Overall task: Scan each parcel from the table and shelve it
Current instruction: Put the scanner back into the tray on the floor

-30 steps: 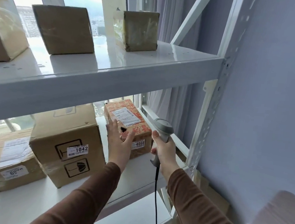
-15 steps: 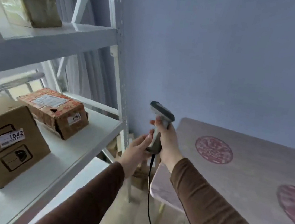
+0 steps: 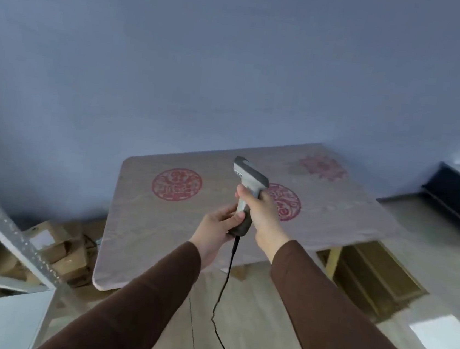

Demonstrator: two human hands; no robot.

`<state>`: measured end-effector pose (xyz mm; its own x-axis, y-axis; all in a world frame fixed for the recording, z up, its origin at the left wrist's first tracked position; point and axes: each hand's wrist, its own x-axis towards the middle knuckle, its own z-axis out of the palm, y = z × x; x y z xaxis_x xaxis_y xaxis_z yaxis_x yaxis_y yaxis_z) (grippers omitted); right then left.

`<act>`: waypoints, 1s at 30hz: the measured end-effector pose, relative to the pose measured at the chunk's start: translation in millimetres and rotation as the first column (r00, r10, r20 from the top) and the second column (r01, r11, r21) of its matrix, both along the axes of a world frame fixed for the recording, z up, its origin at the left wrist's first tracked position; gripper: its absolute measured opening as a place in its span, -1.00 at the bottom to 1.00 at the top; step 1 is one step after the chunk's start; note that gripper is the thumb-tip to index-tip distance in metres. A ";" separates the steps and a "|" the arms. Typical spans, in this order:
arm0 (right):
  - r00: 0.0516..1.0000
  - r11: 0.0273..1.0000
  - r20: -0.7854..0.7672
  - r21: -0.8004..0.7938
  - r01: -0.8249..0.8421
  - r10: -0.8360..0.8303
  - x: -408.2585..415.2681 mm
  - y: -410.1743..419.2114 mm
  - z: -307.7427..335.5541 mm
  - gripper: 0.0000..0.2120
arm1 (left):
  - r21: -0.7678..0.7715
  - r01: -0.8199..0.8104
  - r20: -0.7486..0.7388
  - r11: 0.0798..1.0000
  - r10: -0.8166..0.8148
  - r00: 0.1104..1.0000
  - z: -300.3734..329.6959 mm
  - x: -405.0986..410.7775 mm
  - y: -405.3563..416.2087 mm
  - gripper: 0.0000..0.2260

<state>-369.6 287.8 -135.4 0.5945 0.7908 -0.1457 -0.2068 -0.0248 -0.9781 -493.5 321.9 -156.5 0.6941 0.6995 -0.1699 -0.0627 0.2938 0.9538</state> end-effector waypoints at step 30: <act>0.886 0.865 -0.016 -0.228 0.448 -0.463 521.0 -245.8 -89.0 -0.65 | -0.198 0.345 -0.105 0.918 -0.370 0.923 -92.6 562.4 -187.9 -0.90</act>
<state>151.4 42.0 -224.4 0.8634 0.3798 -0.3321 -0.3116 -0.1162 -0.9431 68.9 134.1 -249.1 0.8534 0.3605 -0.3765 0.2047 0.4325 0.8781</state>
